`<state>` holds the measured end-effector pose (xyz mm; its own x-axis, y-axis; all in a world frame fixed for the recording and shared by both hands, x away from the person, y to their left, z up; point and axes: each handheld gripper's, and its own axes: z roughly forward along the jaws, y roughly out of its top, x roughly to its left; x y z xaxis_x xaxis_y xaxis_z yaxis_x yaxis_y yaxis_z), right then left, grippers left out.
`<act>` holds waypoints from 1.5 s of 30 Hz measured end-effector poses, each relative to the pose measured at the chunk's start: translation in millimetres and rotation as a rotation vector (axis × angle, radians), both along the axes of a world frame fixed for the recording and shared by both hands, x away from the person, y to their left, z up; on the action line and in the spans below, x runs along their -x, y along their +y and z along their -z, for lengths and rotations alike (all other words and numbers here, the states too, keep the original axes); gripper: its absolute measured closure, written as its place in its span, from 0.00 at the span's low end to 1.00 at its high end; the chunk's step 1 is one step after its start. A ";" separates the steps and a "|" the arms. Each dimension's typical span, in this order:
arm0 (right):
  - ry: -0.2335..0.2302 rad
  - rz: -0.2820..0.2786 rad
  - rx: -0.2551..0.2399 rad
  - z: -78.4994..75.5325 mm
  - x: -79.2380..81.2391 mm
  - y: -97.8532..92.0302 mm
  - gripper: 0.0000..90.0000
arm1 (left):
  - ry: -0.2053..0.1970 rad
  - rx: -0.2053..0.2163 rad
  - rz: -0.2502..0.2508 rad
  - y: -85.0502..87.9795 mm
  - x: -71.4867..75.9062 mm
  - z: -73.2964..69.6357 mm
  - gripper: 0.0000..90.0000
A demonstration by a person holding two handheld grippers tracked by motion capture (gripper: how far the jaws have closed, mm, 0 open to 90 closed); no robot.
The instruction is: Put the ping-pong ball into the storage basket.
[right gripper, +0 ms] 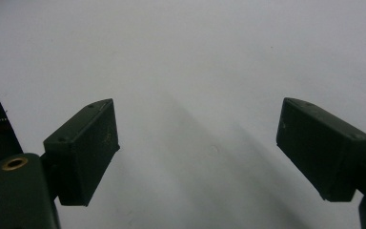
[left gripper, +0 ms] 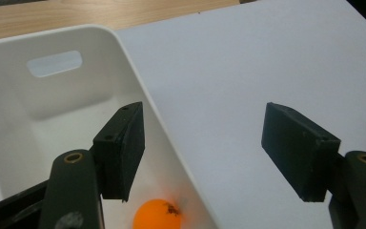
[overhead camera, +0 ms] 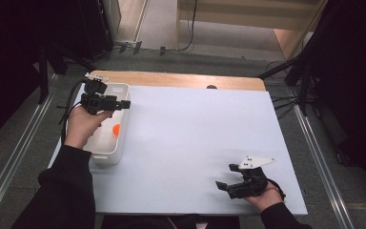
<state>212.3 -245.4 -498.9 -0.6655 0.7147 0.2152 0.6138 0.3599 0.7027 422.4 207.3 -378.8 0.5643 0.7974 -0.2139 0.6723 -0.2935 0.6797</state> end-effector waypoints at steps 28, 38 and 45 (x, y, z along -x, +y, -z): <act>0.002 0.011 -0.008 -0.6 0.3 -1.2 0.14 | 0.000 0.054 0.192 -42.3 21.3 -0.7 0.29; 0.001 0.013 -0.007 0.0 0.1 -1.8 0.14 | -0.010 0.042 0.219 -53.1 29.9 2.4 0.29; 0.002 0.012 -0.008 -0.2 0.3 -1.8 0.14 | -0.016 0.024 0.232 -58.6 35.7 4.9 0.29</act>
